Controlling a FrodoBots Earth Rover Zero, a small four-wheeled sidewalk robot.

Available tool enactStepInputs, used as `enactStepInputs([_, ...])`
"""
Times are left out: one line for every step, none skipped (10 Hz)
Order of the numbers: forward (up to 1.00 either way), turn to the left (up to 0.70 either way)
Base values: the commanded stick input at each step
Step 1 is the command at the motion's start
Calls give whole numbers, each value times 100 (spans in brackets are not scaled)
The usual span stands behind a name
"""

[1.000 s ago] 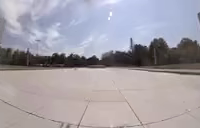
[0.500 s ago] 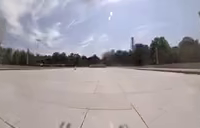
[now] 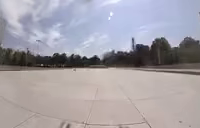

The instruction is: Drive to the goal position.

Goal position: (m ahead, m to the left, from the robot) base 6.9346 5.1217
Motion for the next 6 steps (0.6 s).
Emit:
enactStepInputs([70, 0])
enactStepInputs([70, 0])
enactStepInputs([70, 0])
enactStepInputs([70, 0])
enactStepInputs([70, 0])
enactStepInputs([70, 0])
